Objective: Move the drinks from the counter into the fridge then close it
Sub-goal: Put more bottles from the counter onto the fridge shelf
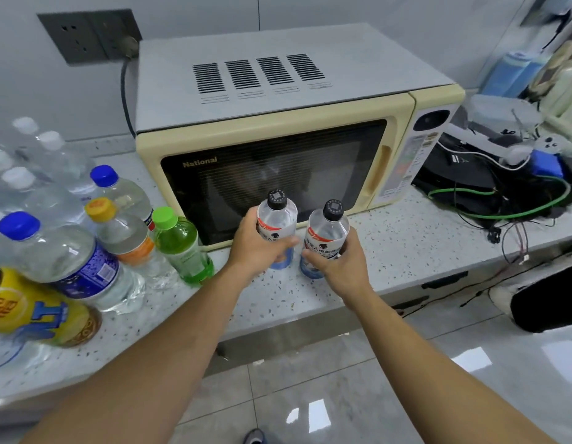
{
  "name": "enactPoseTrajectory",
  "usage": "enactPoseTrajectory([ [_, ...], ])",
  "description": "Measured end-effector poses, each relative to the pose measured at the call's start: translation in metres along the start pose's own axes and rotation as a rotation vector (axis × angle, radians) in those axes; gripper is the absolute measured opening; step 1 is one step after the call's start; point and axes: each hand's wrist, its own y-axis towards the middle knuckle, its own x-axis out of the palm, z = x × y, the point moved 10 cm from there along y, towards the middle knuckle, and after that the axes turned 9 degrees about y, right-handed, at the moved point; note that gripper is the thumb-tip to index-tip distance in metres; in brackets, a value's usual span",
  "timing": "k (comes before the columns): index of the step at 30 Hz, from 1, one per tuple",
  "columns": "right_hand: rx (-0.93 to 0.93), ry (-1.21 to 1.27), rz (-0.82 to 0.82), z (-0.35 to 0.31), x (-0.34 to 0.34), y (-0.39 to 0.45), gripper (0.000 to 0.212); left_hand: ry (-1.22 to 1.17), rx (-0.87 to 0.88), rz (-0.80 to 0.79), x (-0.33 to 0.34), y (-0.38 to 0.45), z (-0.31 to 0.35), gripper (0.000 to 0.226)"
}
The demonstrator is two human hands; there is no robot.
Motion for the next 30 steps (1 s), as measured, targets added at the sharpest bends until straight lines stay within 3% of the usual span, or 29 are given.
enactPoseTrajectory([
  [6, 0.000, 0.033, -0.048, 0.003, -0.011, -0.031, 0.065, 0.021, -0.025, 0.132, -0.017, -0.047, -0.018, 0.074],
  [12, -0.032, 0.117, -0.185, -0.012, 0.015, -0.074, 0.052, -0.263, -0.125, 0.287, -0.056, -0.128, -0.058, 0.054],
  [19, 0.044, 0.238, -0.502, -0.025, 0.109, -0.152, 0.046, -0.619, -0.265, 0.485, -0.110, -0.252, -0.116, 0.040],
  [25, 0.171, 0.279, -0.799, -0.026, 0.210, -0.258, 0.039, -0.600, -0.483, 0.735, -0.171, -0.375, -0.173, 0.031],
  [30, 0.276, 0.240, -1.014, -0.028, 0.281, -0.366, 0.033, -0.712, -0.615, 0.878, -0.210, -0.492, -0.221, 0.048],
])
